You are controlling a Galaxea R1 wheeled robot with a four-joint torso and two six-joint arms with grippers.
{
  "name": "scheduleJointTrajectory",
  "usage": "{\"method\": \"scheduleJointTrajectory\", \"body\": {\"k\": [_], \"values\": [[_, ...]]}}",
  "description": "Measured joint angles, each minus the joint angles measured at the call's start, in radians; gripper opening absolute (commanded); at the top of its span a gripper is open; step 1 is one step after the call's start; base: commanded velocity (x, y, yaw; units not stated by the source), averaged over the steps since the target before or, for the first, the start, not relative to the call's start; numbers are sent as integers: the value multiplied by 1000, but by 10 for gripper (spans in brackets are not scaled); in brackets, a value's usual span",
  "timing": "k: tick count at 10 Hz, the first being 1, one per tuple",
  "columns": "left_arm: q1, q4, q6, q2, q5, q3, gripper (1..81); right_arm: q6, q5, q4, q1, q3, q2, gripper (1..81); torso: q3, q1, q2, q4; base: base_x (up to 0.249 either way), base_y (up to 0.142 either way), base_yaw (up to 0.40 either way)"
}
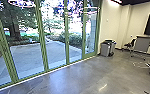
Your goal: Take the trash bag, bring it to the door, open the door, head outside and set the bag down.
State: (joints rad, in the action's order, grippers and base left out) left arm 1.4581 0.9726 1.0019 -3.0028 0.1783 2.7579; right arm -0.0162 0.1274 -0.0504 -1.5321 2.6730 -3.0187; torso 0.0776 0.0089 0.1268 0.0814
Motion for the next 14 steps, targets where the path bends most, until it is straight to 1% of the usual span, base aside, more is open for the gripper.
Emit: {"method": "scheduleJointTrajectory", "body": {"k": [1, 6, 14], "values": [[0, 0, 0, 0, 0, 0, 10, 0, 0, 0, 0, 0, 0, 811, 0, 0, 0, 0, 117, 0, 0], [-2, 0, 0, 0, -2, -2, 10, 0, 0, 0, 2, 4, 2, 811, 0, 0, 0, 0, 121, -64, 0], [0, 0, 0, 0, -2, -2, 10, 0, 0, 0, 0, 5, 0, 811, 0, -1, 0, 0, 137, 0, 0]]}}
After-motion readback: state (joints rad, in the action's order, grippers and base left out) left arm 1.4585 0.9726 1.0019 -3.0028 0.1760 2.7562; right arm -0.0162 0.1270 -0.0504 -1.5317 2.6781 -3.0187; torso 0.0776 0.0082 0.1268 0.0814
